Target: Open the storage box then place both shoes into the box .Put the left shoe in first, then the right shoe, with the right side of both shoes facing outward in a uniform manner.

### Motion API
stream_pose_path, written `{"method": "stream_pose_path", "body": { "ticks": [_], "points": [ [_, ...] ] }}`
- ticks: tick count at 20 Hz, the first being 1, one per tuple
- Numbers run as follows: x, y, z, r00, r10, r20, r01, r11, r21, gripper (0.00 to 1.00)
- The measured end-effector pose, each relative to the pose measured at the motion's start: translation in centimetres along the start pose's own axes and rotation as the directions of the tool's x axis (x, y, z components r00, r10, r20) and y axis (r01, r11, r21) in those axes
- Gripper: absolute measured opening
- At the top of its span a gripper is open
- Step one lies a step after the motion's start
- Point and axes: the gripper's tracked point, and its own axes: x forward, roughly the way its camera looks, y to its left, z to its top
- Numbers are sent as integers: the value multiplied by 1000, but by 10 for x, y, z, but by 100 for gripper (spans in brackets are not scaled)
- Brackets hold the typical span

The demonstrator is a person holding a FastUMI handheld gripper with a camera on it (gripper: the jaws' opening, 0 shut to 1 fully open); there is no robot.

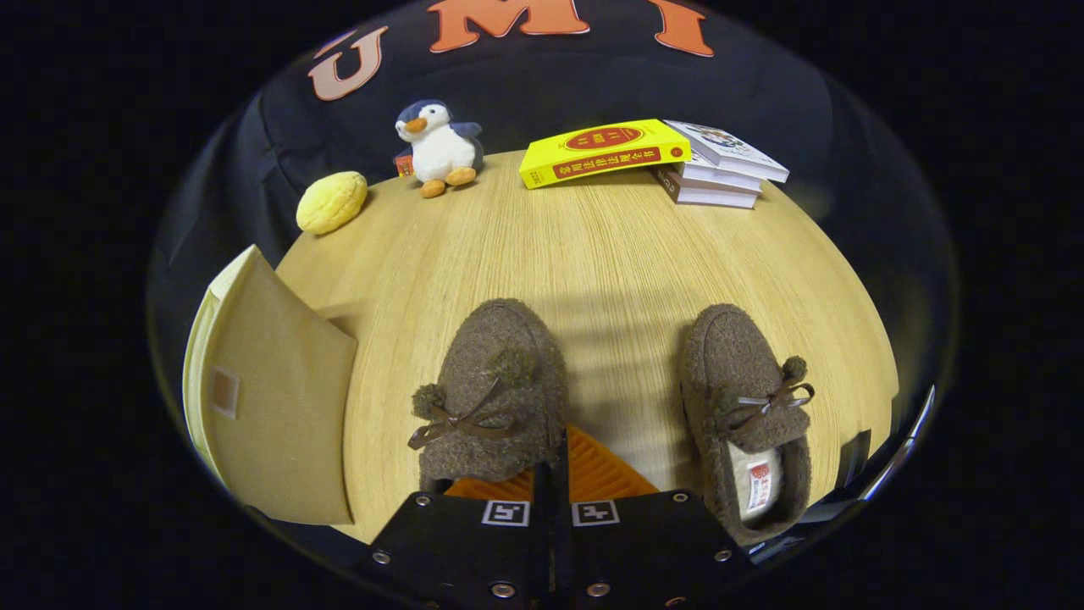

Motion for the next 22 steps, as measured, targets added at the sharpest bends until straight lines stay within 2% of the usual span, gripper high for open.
{"method": "stream_pose_path", "body": {
  "ticks": [11, 17, 22],
  "points": [
    [-101, 95, 59, 987, 95, 132, -90, 995, -43, 4],
    [-115, 177, 70, 973, 201, 116, -187, 975, -119, 4],
    [-106, 242, 56, 965, 260, 39, -251, 953, -168, 4]
  ]
}}
